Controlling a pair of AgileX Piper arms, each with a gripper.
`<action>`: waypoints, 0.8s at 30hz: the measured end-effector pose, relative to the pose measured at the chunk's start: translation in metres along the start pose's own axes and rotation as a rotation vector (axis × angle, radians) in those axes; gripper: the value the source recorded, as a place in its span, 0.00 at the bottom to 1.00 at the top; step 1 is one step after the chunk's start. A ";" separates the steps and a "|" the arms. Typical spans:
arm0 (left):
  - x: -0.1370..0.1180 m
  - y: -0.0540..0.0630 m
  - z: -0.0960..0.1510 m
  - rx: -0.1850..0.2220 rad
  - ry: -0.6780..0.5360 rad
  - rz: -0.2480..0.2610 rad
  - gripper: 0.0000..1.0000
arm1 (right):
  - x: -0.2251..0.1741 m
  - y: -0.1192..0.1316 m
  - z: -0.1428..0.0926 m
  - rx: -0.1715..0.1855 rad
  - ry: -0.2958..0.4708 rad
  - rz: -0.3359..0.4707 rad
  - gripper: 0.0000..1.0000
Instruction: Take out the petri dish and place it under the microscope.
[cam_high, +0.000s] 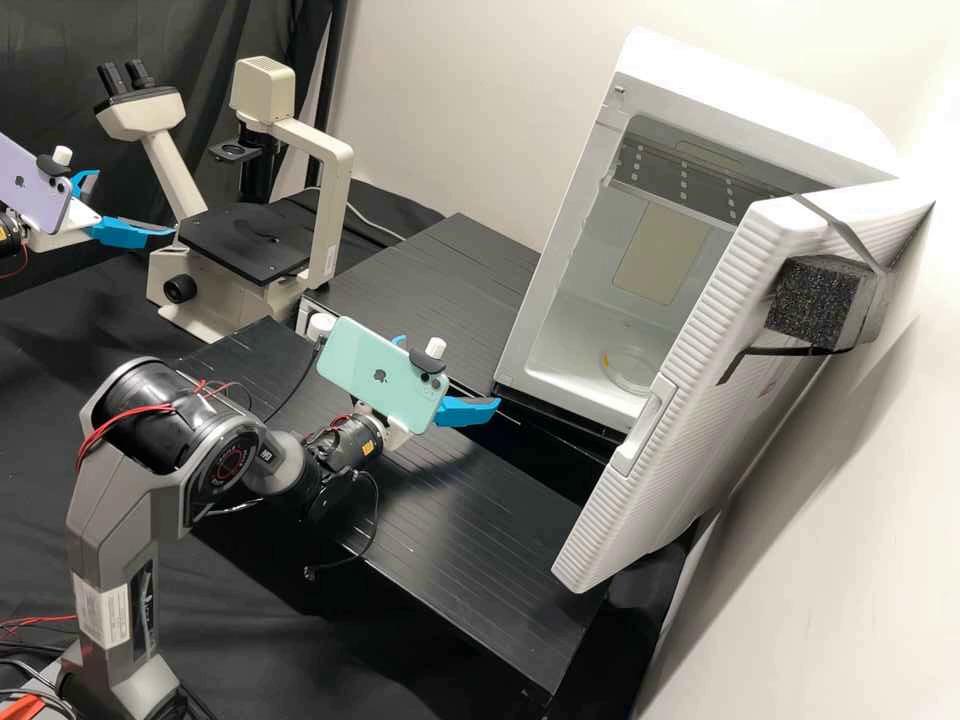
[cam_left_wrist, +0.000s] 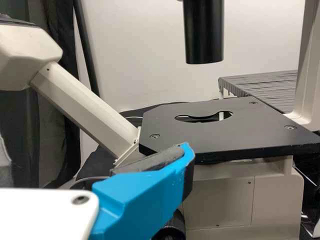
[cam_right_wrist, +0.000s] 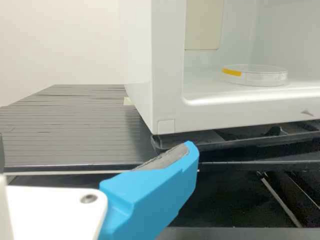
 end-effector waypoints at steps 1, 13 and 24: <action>0.000 0.000 0.000 0.000 0.000 0.000 1.00 | 0.000 0.000 0.000 0.000 0.000 0.000 1.00; 0.000 0.000 0.000 0.000 0.000 0.000 1.00 | -0.010 0.007 0.010 -0.013 -0.003 0.030 1.00; 0.000 0.000 0.000 0.000 0.000 0.000 1.00 | -0.024 0.058 0.038 0.024 -0.012 0.214 1.00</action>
